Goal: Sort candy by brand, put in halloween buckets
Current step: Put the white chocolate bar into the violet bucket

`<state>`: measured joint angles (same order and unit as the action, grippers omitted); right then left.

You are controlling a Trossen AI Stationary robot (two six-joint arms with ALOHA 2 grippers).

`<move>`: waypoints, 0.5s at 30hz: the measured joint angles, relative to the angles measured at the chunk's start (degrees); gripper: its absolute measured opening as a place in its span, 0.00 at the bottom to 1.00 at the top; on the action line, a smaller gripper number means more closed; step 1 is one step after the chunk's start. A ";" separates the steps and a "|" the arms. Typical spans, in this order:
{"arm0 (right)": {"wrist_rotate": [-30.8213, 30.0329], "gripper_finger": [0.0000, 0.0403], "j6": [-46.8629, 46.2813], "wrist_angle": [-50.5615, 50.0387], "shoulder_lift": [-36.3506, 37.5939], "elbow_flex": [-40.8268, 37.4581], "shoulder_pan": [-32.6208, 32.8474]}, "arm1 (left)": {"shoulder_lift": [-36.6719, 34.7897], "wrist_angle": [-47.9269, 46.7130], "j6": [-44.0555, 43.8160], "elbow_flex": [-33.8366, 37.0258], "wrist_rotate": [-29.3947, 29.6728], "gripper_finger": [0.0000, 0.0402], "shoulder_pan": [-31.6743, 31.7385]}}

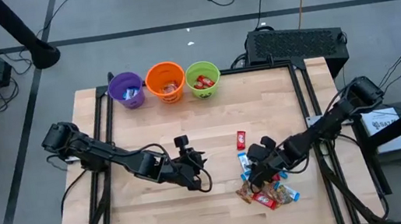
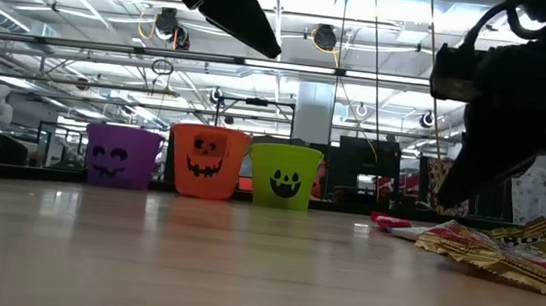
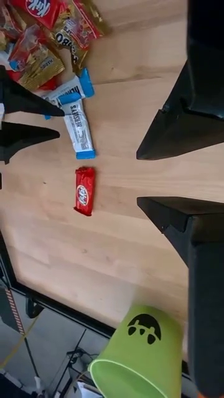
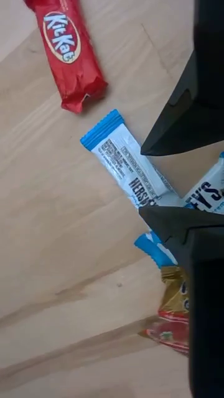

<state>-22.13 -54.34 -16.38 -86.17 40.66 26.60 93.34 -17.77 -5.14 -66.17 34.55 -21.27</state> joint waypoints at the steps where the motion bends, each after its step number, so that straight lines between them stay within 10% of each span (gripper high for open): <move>1: -0.09 0.33 -0.54 0.08 -0.01 0.00 -0.08 | 0.00 0.08 0.06 0.01 -0.01 0.28 0.10; 15: 1.10 0.32 -1.56 3.43 -6.86 0.13 -2.00 | 0.00 0.66 1.07 0.02 0.03 0.28 1.00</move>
<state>-21.03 -55.90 -12.95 -93.03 40.79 24.60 93.34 -17.10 -4.07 -66.15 34.59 -20.27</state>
